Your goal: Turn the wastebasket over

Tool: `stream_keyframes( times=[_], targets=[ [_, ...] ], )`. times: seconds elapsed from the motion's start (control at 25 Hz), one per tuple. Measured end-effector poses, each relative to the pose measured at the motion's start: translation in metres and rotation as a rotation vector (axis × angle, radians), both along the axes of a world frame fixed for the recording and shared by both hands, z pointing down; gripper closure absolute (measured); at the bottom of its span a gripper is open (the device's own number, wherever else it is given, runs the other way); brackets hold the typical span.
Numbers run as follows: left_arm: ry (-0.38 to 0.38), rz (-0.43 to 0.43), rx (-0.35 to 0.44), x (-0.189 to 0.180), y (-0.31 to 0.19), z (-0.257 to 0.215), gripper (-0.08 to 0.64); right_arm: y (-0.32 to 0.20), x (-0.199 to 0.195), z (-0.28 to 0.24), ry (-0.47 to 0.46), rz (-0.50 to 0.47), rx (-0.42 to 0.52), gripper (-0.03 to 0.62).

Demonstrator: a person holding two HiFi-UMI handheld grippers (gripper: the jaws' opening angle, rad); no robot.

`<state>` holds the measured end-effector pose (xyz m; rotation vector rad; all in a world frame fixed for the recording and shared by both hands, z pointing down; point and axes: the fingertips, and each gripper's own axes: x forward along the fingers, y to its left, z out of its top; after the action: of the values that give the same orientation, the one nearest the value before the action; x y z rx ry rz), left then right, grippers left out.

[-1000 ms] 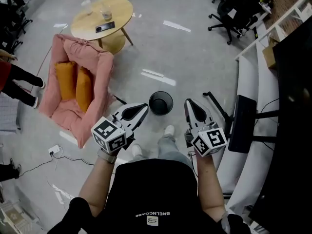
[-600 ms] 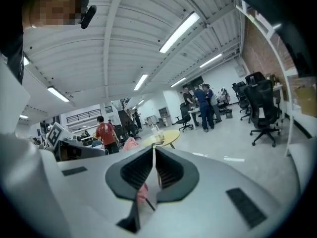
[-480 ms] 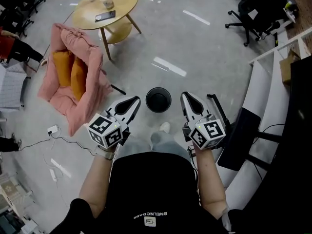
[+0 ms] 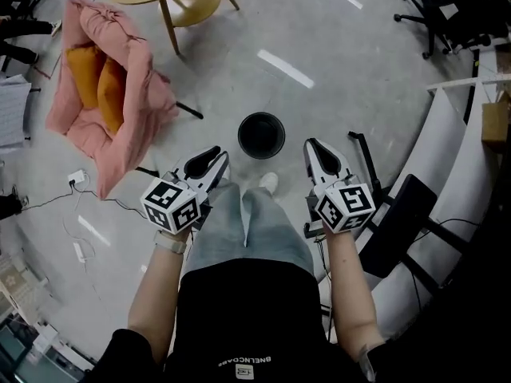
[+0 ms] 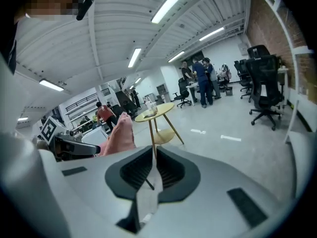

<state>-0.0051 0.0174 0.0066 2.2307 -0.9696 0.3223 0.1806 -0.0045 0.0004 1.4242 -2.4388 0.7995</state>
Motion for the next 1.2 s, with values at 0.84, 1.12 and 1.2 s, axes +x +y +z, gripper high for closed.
stream_keyframes(
  times=[0.84, 1.12, 1.2],
  targets=[
    [-0.063, 0.145, -0.341, -0.004, -0.037, 0.353, 0.373, -0.037, 0.011, 0.363, 0.252, -0.057, -0.462, 0.446],
    [-0.118, 0.17, -0.454, 0.003, -0.038, 0.468, 0.368, -0.035, 0.02, 0.471, 0.276, -0.018, -0.585, 0.442],
    [-0.128, 0.178, -0.481, 0.003, -0.043, 0.498, 0.368, -0.038, 0.022, 0.497, 0.289, -0.018, -0.605, 0.442]
  ],
)
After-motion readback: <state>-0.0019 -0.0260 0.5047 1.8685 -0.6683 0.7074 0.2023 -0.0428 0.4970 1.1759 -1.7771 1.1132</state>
